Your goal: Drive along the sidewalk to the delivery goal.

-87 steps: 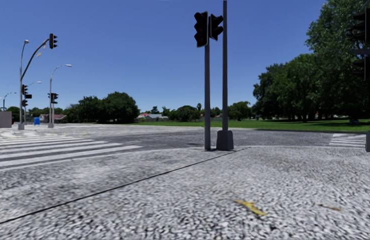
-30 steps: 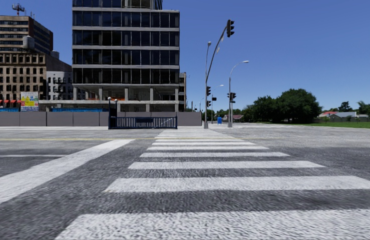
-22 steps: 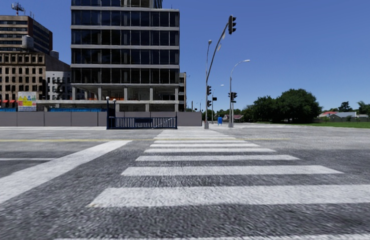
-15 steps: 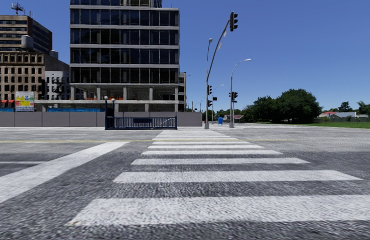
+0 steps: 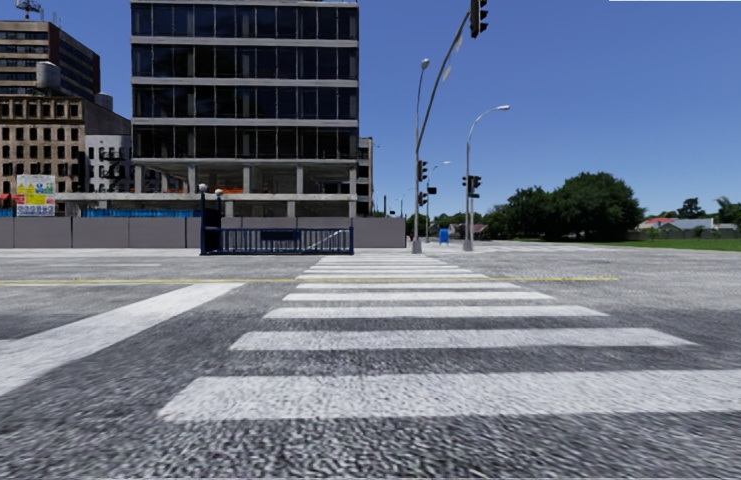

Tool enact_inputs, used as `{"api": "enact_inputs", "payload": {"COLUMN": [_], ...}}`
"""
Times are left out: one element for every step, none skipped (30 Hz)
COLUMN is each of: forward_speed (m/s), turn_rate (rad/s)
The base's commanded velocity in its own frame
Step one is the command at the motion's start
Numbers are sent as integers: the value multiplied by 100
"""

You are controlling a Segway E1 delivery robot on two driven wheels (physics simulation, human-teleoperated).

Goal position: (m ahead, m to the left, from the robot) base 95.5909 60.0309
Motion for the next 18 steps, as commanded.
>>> {"api": "enact_inputs", "payload": {"forward_speed": [200,200,200,200,200,200,200,200,200,200,200,200,200,200,200,200,200,200], "turn_rate": [0,0,0,0,0,0,0,0,0,0,0,0,0,0,0,0,0,0]}}
